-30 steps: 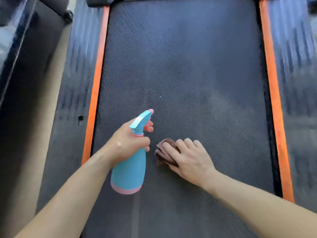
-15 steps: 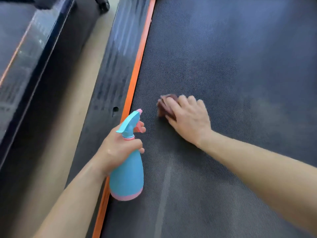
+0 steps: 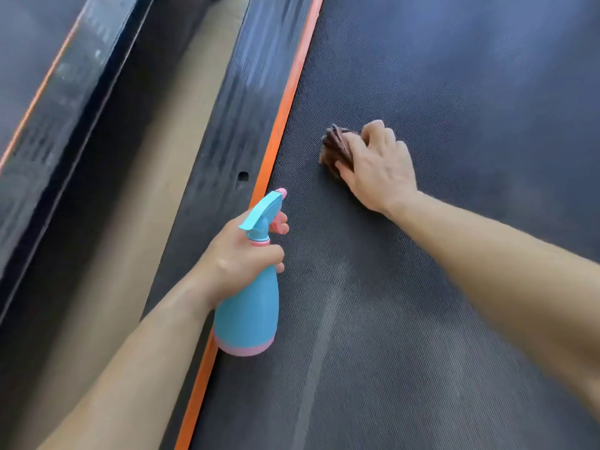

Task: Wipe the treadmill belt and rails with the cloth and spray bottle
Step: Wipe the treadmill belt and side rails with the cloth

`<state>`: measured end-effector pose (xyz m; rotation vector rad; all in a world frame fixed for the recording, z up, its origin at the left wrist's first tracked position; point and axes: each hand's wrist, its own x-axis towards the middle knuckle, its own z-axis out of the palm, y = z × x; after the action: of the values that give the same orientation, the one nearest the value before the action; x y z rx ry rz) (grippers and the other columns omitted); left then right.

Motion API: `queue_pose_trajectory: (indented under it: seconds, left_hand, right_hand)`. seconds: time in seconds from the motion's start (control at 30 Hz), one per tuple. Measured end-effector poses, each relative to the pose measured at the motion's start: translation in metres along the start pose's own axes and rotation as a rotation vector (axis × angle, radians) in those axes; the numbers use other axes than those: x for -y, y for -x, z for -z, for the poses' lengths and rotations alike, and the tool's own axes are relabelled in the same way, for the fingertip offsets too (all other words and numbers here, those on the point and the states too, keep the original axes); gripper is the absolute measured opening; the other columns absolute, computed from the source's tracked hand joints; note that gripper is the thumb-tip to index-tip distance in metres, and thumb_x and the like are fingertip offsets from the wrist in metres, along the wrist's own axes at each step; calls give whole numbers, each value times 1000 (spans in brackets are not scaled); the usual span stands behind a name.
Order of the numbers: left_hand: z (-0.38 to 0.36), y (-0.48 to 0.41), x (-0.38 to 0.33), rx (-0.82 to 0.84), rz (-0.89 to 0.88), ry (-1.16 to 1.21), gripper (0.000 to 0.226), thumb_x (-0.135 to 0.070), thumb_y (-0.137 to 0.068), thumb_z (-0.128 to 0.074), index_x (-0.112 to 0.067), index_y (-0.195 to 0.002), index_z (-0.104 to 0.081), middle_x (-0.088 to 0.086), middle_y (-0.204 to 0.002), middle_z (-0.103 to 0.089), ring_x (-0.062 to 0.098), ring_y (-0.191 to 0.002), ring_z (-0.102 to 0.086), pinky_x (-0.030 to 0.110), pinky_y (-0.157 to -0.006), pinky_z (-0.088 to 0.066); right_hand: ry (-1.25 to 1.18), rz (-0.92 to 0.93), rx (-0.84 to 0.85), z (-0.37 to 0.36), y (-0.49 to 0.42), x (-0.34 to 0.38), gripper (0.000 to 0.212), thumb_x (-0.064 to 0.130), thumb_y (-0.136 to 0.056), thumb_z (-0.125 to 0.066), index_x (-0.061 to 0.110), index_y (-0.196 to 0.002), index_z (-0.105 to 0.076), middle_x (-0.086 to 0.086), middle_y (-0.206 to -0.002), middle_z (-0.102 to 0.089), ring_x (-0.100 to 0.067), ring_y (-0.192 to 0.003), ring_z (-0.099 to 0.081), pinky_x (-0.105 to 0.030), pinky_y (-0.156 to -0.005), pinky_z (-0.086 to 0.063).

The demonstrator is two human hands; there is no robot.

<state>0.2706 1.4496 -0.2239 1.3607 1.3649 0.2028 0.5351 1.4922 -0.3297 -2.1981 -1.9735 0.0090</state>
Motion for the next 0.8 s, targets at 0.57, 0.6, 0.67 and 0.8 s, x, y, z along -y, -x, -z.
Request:
queue_pose_trajectory:
  seconds: [0.57,0.6,0.67,0.8]
  left_hand:
    - [7,25,22,24,31,11,78,7,-84,-63,-48,-139,-58,-3,-121,-66,19,-99,-69,15,-70,-55]
    - [11,28,27,22,29,12,77,4,-83,-64,-49,-139,-58,-4,-121,-66,21,-102,-69,20,-75,-58]
    - [20,35,34,5,45,37,73,-4,-79,-64,-50,-136,-59,-5,-119,-66,25,-99,-72,29,-80,-60]
    - [30,44,43,-35,84,54,76,-13,-73,-62,-53,-137,-57,-10,-116,-68,22,-85,-73,27,-79,-56]
  right_hand:
    - [2,180,70,0,18,27,53,53,-96,-48,14,-132,-52,-18,-116,-49,-39,-101,-51,-51,-81,-48]
    - [11,152,68,-1,13,30,53,53,-96,-50,14,-133,-50,-18,-118,-49,-39,-103,-51,-51,-82,-47]
    - [37,137,27,-2,24,45,54,51,-95,-52,13,-133,-50,-18,-117,-50,-39,-101,-51,-50,-79,-44]
    - [-26,380,28,-2,117,95,57,48,-87,-64,11,-130,-55,-13,-106,-54,-34,-87,-51,-46,-71,-39]
